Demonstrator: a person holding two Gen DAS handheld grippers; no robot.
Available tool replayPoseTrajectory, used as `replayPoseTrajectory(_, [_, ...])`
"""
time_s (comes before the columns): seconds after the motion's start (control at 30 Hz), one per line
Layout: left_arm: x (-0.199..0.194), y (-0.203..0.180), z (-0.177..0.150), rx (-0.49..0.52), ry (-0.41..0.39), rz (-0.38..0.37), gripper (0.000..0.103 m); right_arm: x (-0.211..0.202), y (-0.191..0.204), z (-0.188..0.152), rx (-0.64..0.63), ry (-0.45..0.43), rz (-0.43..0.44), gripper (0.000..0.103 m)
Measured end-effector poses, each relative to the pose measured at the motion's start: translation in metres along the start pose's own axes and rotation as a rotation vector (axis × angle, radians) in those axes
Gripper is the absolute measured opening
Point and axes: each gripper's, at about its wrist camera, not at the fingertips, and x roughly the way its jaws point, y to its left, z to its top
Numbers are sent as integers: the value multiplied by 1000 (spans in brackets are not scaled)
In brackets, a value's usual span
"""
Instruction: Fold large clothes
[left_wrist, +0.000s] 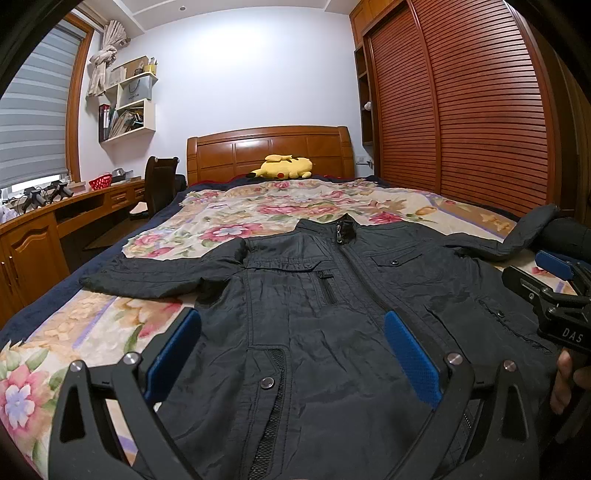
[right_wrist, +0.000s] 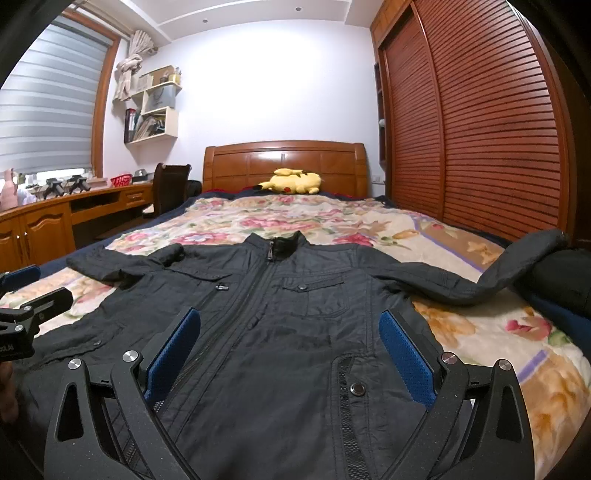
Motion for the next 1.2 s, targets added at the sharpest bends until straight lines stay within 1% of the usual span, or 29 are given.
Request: replayPoseTrajectory(1.2, [-2, 0, 0, 1, -3, 2, 100, 3, -4, -1, 5, -3, 0, 99])
